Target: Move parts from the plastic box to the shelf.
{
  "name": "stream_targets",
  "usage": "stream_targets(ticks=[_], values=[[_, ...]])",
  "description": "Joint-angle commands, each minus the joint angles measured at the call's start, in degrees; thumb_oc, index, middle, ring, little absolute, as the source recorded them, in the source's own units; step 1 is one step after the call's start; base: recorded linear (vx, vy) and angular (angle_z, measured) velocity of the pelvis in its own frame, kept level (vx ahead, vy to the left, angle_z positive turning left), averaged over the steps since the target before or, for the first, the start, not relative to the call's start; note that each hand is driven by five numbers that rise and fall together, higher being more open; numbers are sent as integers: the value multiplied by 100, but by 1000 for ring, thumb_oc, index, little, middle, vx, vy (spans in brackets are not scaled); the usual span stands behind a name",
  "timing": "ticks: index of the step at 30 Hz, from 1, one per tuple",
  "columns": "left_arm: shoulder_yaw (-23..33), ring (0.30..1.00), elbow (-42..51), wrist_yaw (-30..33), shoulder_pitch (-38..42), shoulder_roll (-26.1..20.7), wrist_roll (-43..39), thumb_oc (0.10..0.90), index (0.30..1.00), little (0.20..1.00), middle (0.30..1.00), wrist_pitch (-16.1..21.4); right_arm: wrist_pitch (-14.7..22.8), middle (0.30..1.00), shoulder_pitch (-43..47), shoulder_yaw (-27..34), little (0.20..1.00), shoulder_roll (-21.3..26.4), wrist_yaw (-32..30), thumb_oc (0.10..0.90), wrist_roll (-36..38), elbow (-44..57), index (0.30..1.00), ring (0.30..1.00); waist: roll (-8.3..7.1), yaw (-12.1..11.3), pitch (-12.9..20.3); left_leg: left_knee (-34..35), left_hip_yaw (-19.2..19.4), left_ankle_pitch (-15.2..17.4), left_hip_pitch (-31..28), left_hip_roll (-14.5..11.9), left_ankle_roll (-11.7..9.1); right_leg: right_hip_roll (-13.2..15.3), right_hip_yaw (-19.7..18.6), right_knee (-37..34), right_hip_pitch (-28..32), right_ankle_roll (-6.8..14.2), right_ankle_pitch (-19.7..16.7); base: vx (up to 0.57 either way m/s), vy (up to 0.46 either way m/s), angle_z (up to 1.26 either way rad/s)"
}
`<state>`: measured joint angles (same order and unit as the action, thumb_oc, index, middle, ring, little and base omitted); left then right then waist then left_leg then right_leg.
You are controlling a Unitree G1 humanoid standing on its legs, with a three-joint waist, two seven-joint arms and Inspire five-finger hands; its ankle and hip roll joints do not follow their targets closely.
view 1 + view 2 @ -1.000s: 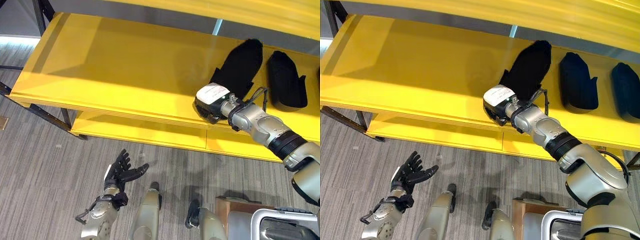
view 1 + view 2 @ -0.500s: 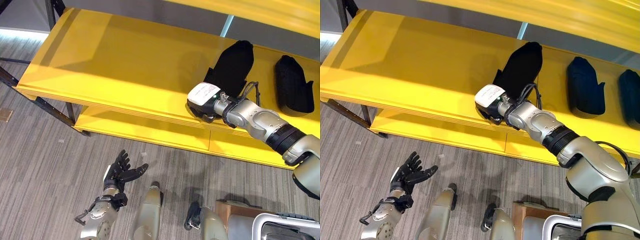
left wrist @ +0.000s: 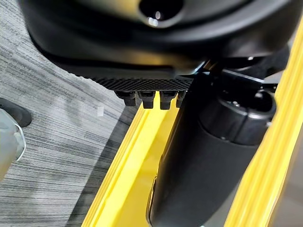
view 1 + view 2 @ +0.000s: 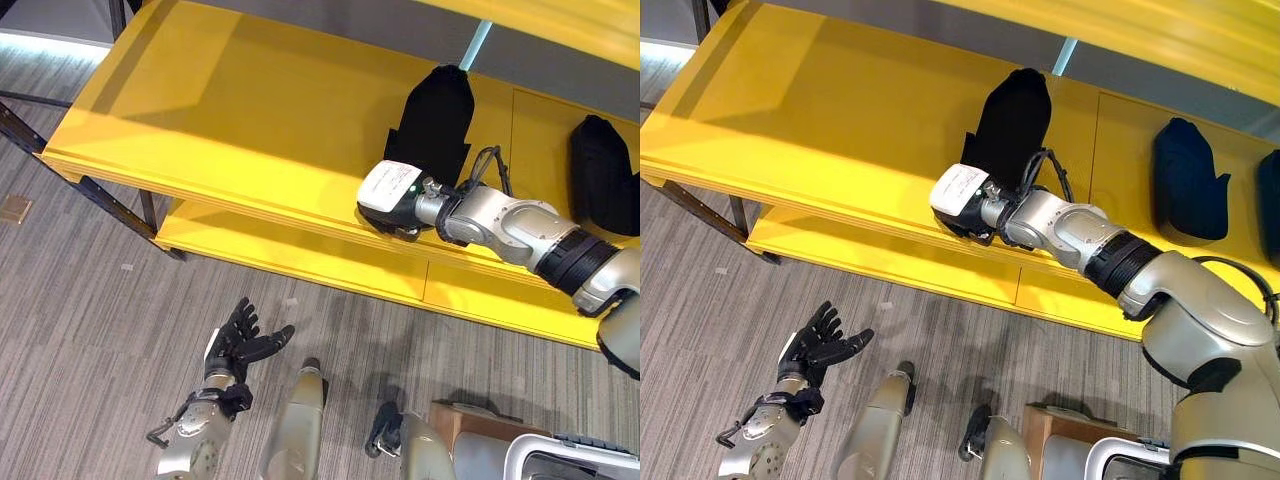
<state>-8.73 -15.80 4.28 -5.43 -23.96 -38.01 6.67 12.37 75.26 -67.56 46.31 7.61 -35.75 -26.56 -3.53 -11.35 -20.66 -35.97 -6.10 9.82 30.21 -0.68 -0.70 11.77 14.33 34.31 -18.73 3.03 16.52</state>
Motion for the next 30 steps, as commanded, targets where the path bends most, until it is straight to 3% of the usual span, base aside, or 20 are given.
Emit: stream_targets(ticks=[1, 3, 7, 16, 30], values=[[-92, 1000, 472, -174, 20, -347, -107, 900, 1000, 1000, 1000, 515, -206, 300, 1260, -72, 300, 548, -315, 400, 139, 74, 300, 300, -63, -163, 371, -215, -396, 466, -73, -493, -311, 462, -52, 351, -21, 168, 78, 77, -40, 0], [-88, 1000, 481, -203, 19, -378, -97, 900, 1000, 1000, 1000, 498, -211, 300, 1397, -154, 300, 681, -350, 400, 166, 42, 300, 300, -48, -157, 349, -210, -396, 315, 9, -490, -301, 467, -35, 356, -100, 127, -24, -48, -1, 1], [-72, 1000, 473, -224, -10, -397, -103, 900, 1000, 1000, 1000, 500, -208, 300, 1483, -190, 300, 810, -371, 400, 213, 22, 300, 300, -45, -142, 364, -269, -400, 491, -36, -517, -328, 449, -71, 438, -74, 163, 124, 35, -25, 1], [12, 1000, 486, -270, -93, -472, -100, 900, 1000, 1000, 1000, 493, -210, 300, 1910, -423, 300, 1206, -485, 400, 316, 66, 300, 300, -57, -73, 381, -285, -400, 468, 22, -556, -359, 442, -81, 507, -155, 142, 159, 0, -3, 0], [172, 1000, 440, -246, -155, -515, -135, 900, 1000, 1000, 1000, 527, -217, 300, 2318, -594, 300, 1359, -642, 400, 370, 31, 300, 300, -134, -83, 405, -253, -448, 430, 88, -594, -397, 417, -33, 576, -207, 116, 224, 1, -10, 0]])
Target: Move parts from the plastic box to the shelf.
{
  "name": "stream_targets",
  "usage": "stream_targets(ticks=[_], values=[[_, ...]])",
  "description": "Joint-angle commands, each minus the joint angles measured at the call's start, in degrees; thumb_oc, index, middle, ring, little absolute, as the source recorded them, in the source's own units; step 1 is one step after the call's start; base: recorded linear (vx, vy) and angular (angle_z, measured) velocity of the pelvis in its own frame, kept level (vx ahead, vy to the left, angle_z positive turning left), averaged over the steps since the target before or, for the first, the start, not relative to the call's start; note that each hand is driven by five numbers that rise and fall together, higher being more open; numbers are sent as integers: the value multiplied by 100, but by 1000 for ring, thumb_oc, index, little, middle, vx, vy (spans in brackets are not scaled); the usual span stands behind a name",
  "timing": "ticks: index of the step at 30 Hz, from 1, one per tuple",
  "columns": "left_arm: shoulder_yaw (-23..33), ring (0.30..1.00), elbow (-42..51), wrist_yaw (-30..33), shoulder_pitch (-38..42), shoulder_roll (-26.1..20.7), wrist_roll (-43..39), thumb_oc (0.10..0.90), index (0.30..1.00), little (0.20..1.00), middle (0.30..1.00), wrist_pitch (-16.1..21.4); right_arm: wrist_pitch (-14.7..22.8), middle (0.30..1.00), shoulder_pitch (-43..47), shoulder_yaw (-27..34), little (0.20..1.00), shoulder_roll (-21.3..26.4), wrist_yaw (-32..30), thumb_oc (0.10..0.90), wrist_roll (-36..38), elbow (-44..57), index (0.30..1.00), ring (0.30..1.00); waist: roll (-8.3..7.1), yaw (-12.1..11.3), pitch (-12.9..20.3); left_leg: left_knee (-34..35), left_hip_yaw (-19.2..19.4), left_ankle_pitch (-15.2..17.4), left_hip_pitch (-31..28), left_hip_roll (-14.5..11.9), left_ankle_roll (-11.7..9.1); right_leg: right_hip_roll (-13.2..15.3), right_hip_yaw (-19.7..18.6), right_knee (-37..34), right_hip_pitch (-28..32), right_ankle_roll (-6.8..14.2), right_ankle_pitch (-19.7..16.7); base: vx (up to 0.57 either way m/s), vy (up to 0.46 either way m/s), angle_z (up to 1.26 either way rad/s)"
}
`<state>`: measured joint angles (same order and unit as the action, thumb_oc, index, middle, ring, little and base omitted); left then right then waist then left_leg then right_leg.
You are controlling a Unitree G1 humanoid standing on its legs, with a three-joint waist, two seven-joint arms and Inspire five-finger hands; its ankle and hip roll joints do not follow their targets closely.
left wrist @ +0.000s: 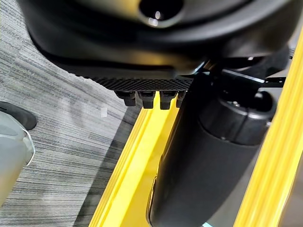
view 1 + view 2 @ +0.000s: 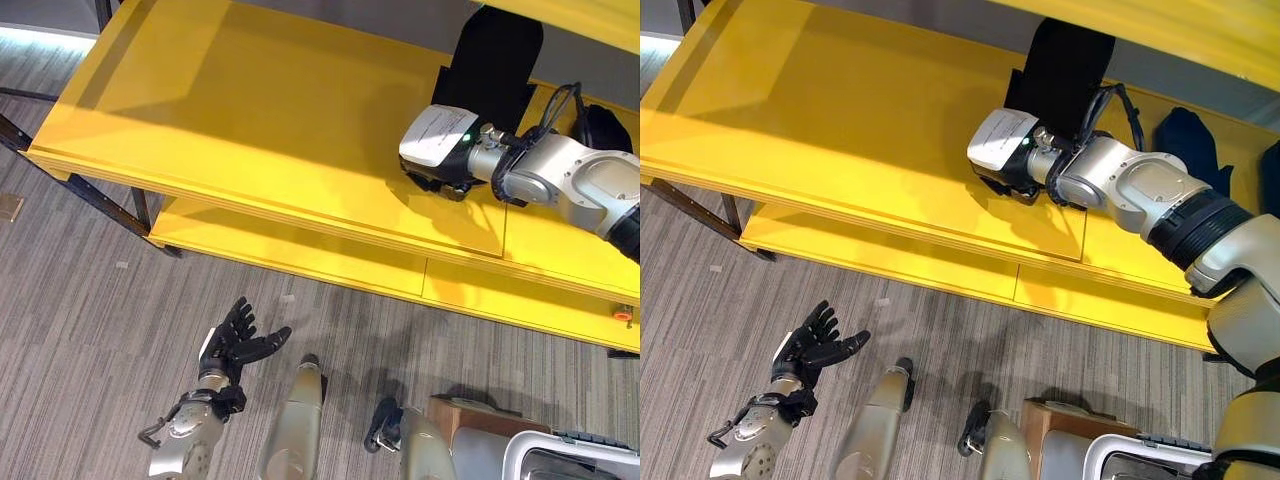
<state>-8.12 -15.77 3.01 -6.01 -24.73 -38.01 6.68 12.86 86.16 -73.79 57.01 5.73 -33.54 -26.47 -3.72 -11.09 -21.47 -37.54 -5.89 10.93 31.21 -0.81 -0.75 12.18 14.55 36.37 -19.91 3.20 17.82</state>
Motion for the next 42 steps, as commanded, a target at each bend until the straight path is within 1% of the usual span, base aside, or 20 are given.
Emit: stream_targets(ticks=[1, 2, 3, 4, 14, 29, 38, 42], values=[[116, 1000, 437, -105, -94, -441, -143, 900, 1000, 1000, 1000, 525, -265, 300, 1255, 30, 300, 304, -469, 400, 165, 51, 300, 300, -125, -110, 493, -96, -482, 316, 3, -582, -396, 375, -39, 373, -95, 95, 101, 6, -41, 2], [122, 1000, 437, -96, -92, -434, -140, 900, 1000, 1000, 1000, 530, -271, 300, 1238, 50, 300, 307, -472, 400, 196, 71, 300, 300, -127, -112, 488, -104, -488, 318, 11, -581, -395, 371, -40, 383, -98, 90, 109, 0, 0, 0], [122, 1000, 437, -95, -93, -437, -140, 900, 1000, 1000, 1000, 530, -272, 547, 1233, 55, 547, 309, -470, 576, 196, 74, 547, 547, -129, -112, 490, -106, -489, 319, 13, -581, -395, 371, -40, 385, -100, 90, 111, 0, 0, 0], [136, 1000, 432, -82, -87, -426, -141, 900, 1000, 1000, 1000, 538, -282, 1000, 1193, 99, 1000, 316, -486, 900, 222, 55, 1000, 1000, -136, -120, 477, -127, -508, 317, 38, -579, -390, 368, -31, 426, -114, 72, 128, 0, 0, 0], [162, 1000, 453, -68, -77, -444, -147, 900, 1000, 1000, 1000, 540, -245, 1000, 1116, 117, 1000, 239, -465, 900, 218, 93, 1000, 1000, -138, -155, 425, -131, -553, 307, 63, -576, -400, 358, -3, 495, -121, 44, 183, 0, 0, 0], [179, 1000, 431, -66, -84, -474, -144, 900, 1000, 1000, 1000, 554, -286, 1000, 988, 257, 1000, 215, -489, 900, 279, -30, 1000, 1000, -126, -167, 360, -99, -566, 284, 27, -605, -414, 348, 26, 498, -77, 38, 199, 0, 0, 0], [192, 1000, 430, -43, -85, -475, -153, 900, 1000, 1000, 1000, 559, -345, 1000, 892, 510, 1000, 275, -609, 900, 563, 79, 1000, 1000, -118, -130, 336, -152, -552, 301, 34, -606, -401, 337, 10, 545, -92, 20, 222, 0, 0, 0], [198, 1000, 402, -23, -69, -463, -139, 900, 1000, 1000, 1000, 558, -353, 1000, 781, 739, 1000, 297, -719, 900, 757, 182, 1000, 1000, -116, -100, 351, -170, -536, 320, 35, -610, -401, 334, 2, 546, -89, 22, 213, 0, 0, 0]])
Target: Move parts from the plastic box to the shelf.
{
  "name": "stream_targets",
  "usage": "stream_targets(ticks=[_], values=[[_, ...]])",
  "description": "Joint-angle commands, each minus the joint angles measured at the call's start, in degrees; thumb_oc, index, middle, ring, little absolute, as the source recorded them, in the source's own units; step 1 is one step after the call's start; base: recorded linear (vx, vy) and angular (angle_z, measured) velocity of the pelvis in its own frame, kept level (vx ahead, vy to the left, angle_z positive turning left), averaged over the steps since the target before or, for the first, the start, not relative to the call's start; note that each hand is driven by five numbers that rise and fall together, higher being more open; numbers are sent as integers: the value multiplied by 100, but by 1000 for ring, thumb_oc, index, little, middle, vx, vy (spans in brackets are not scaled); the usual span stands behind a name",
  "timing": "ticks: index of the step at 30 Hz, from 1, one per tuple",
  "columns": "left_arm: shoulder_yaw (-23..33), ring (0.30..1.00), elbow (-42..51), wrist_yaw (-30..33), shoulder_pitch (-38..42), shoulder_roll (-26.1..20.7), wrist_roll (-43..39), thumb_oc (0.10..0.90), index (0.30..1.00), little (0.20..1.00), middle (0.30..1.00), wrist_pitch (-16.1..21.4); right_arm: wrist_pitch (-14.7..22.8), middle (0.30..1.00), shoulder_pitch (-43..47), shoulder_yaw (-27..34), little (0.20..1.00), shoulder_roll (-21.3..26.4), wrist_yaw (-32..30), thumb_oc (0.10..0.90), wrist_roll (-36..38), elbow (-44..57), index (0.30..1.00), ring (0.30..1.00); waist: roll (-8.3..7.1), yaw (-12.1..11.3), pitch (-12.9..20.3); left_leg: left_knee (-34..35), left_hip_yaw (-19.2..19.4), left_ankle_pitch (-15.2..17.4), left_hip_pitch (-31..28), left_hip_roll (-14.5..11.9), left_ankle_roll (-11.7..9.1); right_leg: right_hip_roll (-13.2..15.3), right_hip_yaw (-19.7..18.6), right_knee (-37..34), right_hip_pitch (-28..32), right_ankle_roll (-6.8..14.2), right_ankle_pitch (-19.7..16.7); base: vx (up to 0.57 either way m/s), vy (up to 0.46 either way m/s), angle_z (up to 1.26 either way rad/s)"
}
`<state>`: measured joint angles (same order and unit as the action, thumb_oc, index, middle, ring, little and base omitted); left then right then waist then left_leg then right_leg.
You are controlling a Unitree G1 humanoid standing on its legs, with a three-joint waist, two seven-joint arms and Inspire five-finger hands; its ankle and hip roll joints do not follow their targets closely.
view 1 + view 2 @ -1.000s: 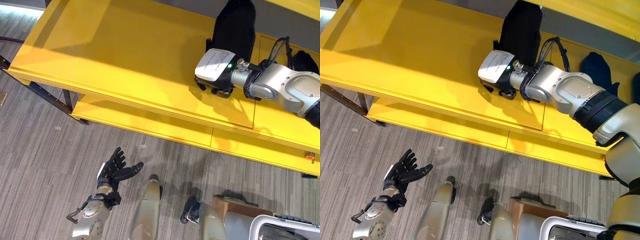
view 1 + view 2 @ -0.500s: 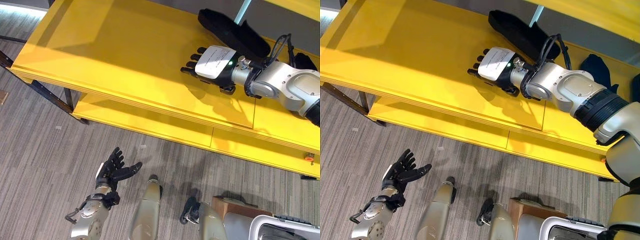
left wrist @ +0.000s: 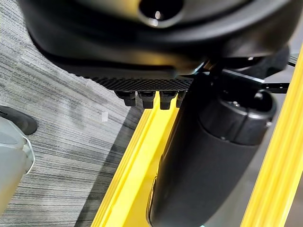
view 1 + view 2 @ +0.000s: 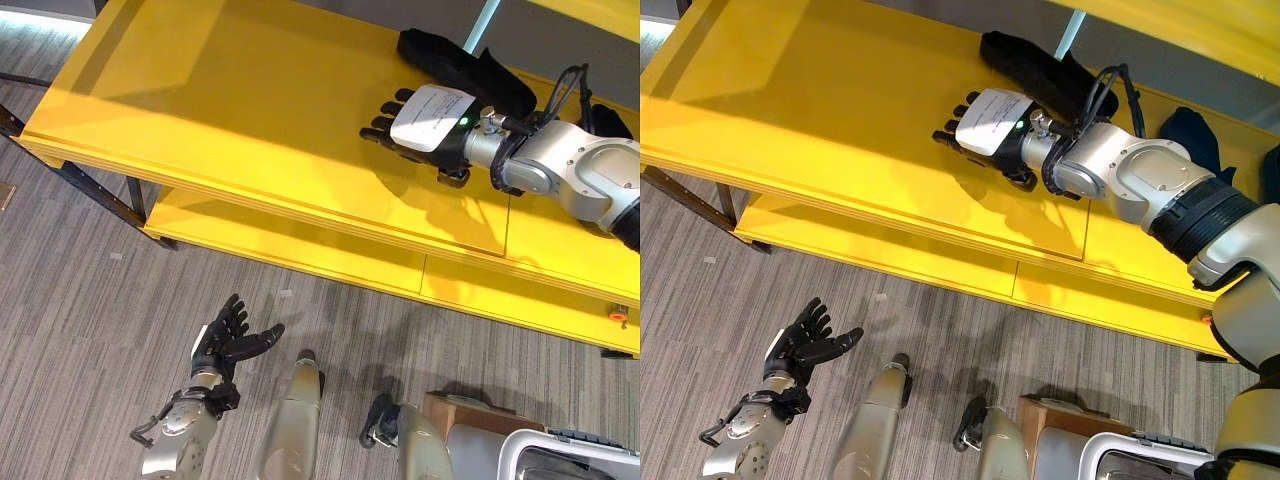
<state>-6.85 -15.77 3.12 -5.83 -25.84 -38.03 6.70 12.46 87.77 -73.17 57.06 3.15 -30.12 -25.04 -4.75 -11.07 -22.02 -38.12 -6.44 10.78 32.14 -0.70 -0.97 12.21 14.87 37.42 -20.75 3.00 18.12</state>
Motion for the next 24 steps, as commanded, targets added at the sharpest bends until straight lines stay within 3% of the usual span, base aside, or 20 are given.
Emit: stream_targets(ticks=[1, 10, 17, 24], values=[[68, 1000, 396, -32, -87, -355, -137, 900, 1000, 1000, 1000, 555, -307, 1000, 583, 742, 1000, 309, -469, 900, 481, 76, 1000, 1000, -10, -92, 406, -122, -478, 338, -59, -623, -373, 328, -34, 443, -9, 42, 181, 0, 0, 0], [98, 1000, 346, 21, -104, -313, -128, 900, 1000, 1000, 1000, 570, -349, 1000, 351, 1185, 1000, 544, -671, 900, 758, 322, 1000, 1000, -4, -7, 403, -111, -432, 340, -65, -643, -364, 310, -80, 417, -37, 34, 163, 0, 1, 0], [185, 1000, 384, 73, -199, -243, -89, 900, 1000, 1000, 1000, 578, -383, 1000, -104, 1690, 1000, 1137, -988, 900, 759, 585, 1000, 1000, -18, 147, 371, -124, -401, 335, -38, -670, -366, 272, -102, 385, -51, 26, 131, 0, 0, 0], [214, 1000, 449, 47, -280, -255, -49, 900, 1000, 1000, 1000, 572, -418, 1000, -472, 1950, 1000, 1335, -1057, 900, 748, 398, 1000, 1000, -29, 193, 362, -125, -391, 340, -39, -685, -368, 264, -122, 394, -67, 25, 133, 0, 0, 0]])
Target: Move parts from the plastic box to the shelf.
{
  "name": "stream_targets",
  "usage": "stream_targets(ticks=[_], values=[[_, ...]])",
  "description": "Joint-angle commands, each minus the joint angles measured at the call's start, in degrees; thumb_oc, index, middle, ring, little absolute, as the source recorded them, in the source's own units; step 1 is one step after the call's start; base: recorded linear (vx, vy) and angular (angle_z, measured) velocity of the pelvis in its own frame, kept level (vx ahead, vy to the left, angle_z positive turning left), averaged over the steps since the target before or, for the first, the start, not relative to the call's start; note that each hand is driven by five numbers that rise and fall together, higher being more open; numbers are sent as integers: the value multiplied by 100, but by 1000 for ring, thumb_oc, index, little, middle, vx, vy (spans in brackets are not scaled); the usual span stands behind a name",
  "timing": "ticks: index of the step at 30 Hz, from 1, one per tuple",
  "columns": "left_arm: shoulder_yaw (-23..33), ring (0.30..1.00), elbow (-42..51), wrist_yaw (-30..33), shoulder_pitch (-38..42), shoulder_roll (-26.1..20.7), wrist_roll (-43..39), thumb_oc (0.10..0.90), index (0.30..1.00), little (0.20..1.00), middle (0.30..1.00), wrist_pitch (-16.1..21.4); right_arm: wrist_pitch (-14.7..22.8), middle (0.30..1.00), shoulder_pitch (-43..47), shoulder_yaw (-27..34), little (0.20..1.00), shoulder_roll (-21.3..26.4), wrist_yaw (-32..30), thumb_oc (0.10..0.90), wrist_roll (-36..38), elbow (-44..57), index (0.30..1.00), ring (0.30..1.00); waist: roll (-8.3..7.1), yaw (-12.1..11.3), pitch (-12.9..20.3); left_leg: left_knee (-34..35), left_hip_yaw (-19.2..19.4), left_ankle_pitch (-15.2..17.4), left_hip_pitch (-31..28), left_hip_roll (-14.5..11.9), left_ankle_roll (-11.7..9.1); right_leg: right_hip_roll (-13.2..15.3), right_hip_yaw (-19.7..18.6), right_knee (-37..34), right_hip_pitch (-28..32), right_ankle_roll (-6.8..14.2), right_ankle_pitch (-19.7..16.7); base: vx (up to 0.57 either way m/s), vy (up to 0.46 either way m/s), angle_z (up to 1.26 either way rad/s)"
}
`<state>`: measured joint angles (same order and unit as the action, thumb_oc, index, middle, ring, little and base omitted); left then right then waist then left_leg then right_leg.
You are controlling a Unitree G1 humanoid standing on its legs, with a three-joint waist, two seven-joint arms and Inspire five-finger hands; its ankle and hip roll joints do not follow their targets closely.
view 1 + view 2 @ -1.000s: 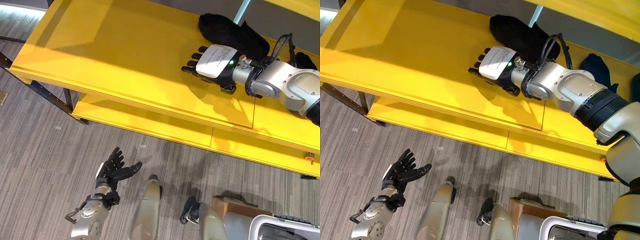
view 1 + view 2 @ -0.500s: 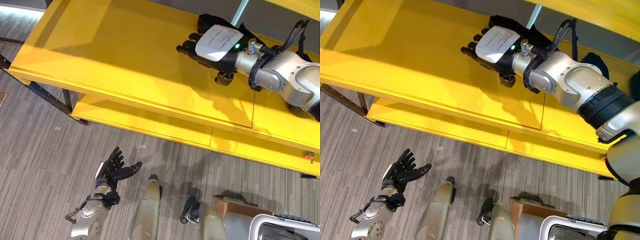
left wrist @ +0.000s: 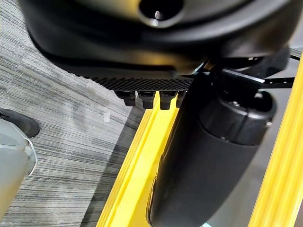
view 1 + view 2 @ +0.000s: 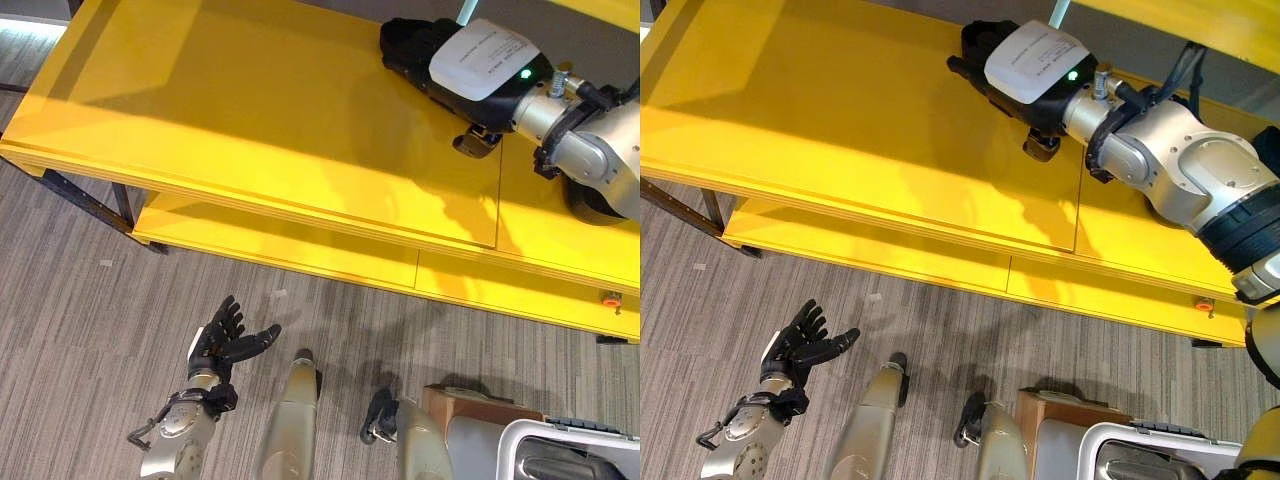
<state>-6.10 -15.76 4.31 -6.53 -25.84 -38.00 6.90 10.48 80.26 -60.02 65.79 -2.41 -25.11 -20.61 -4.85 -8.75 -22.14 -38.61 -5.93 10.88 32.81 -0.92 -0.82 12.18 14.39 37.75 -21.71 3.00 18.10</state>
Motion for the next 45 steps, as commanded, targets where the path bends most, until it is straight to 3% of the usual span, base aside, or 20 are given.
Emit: stream_targets(ticks=[1, 9, 26, 45], values=[[137, 1000, 448, -72, -211, -253, -50, 900, 1000, 1000, 1000, 556, -228, 1000, 224, 673, 1000, 487, -525, 900, 252, -110, 1000, 1000, -18, -31, 371, -77, -439, 330, -104, -664, -384, 271, -80, 366, 21, 24, 136, 0, 0, 0], [76, 1000, 489, -116, -276, -283, -72, 900, 1000, 1000, 1000, 580, -344, 1000, -285, 1258, 1000, 399, -700, 900, 708, -1008, 1000, 1000, 15, 9, 329, -77, -389, 319, -104, -660, -379, 260, -116, 335, -16, 32, 83, -3, 5, -4], [12, 1000, 459, -134, -275, -380, -230, 900, 1000, 1000, 1000, 666, -388, 1000, 545, 1328, 1000, -189, -953, 900, 1845, -2145, 1000, 1000, 136, -118, 244, -90, -395, 249, 37, -580, -374, 297, -149, 398, -152, 19, 84, 0, 0, 0], [-26, 1000, 551, -87, -208, -474, -311, 900, 1000, 1000, 1000, 736, -441, 1000, 1121, 1242, 1000, -573, -1079, 900, 2503, -3186, 1000, 1000, 229, -322, 184, -53, -460, 154, 296, -465, -367, 361, -17, 547, -352, 4, 162, 1, -3, 1]])
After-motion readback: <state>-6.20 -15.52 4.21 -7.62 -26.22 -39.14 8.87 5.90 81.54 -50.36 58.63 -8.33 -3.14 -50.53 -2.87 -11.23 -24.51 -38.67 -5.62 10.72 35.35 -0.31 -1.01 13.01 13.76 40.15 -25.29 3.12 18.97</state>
